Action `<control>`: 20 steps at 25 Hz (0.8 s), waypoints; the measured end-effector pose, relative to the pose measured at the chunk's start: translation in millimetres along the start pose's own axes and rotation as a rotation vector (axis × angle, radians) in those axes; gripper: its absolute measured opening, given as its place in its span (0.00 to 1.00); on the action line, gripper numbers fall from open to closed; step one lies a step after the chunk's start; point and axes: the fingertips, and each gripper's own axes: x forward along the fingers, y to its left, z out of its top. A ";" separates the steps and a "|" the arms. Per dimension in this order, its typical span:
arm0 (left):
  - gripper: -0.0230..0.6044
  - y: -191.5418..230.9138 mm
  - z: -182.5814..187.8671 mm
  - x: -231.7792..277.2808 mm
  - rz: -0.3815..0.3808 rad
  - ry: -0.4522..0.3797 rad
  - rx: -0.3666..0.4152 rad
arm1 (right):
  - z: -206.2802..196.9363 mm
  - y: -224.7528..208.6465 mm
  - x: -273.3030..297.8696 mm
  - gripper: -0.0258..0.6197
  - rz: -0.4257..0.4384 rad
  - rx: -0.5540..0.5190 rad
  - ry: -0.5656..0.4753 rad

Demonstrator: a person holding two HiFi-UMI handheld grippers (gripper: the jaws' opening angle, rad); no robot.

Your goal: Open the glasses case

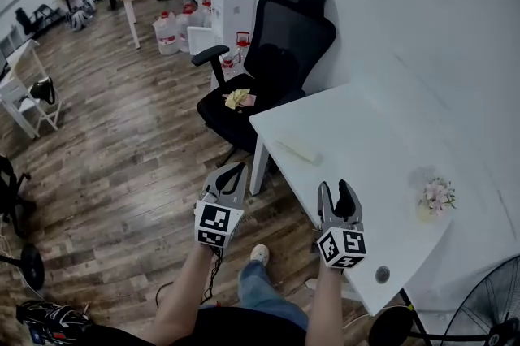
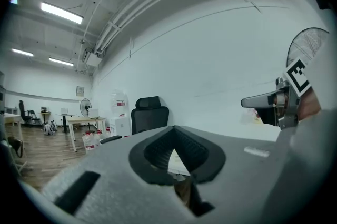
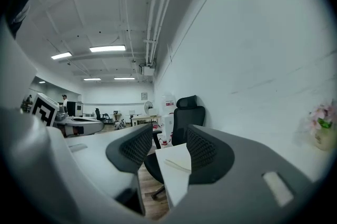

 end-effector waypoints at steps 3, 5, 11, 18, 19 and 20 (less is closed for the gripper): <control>0.05 17.0 4.3 58.8 0.007 -0.003 -0.009 | -1.1 -25.1 53.3 0.34 0.009 -0.009 0.020; 0.05 25.3 7.0 96.1 0.009 -0.006 -0.015 | -3.2 -42.4 81.6 0.34 0.009 -0.009 0.036; 0.05 40.3 19.0 161.8 0.010 -0.030 -0.035 | -7.2 -74.4 132.4 0.34 0.012 -0.015 0.077; 0.05 52.2 29.3 200.1 -0.022 -0.025 -0.022 | -13.3 -87.6 164.4 0.34 -0.002 -0.012 0.110; 0.05 53.1 30.7 202.0 -0.028 -0.024 -0.020 | -14.5 -88.1 166.4 0.34 -0.007 -0.009 0.114; 0.05 53.8 31.9 204.0 -0.034 -0.021 -0.017 | -16.5 -88.6 168.7 0.34 -0.010 -0.010 0.121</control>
